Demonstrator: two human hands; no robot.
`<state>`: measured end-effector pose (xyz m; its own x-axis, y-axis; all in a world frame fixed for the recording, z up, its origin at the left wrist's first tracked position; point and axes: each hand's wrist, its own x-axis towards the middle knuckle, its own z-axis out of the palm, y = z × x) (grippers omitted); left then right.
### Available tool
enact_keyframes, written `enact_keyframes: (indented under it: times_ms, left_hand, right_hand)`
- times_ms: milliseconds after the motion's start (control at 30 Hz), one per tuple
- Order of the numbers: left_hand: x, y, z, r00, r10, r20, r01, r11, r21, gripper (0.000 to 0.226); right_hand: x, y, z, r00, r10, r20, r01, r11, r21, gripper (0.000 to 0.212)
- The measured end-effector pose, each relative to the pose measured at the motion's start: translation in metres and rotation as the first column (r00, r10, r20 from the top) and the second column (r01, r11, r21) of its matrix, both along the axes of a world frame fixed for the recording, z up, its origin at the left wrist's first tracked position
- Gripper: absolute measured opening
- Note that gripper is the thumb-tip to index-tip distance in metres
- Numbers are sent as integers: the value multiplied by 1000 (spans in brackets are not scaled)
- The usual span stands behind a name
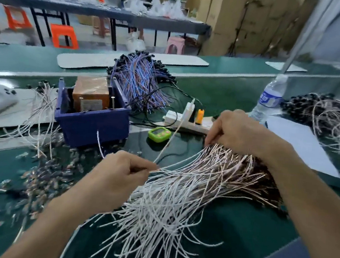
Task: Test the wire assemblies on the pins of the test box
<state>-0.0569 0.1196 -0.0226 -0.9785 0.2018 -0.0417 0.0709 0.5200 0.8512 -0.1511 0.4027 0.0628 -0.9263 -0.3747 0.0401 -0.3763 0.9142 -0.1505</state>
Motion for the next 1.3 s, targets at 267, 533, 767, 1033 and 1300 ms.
enact_keyframes:
  times_ms: [267, 533, 767, 1033, 1300]
  left_hand:
    - [-4, 46, -6, 995, -91, -38, 73, 939, -336, 32]
    - [-7, 61, -8, 998, -37, -48, 18, 938, -347, 23]
    - [-3, 48, 15, 972, 88, -220, -162, 924, -347, 14]
    - [16, -21, 29, 898, 317, -304, -395, 885, -245, 15]
    - [62, -135, 6, 642, 730, -235, -765, 633, -124, 22]
  right_hand:
    - [-19, 75, -42, 961, -177, -213, 210, 967, 142, 38]
    - [-7, 78, -50, 957, -244, -155, 223, 964, -141, 46]
    - [20, -6, -58, 996, -86, -30, 69, 923, -378, 42]
    - [34, -150, -68, 962, 272, 11, -230, 831, -507, 28]
    - [56, -270, -71, 865, 485, 133, -360, 781, -510, 35]
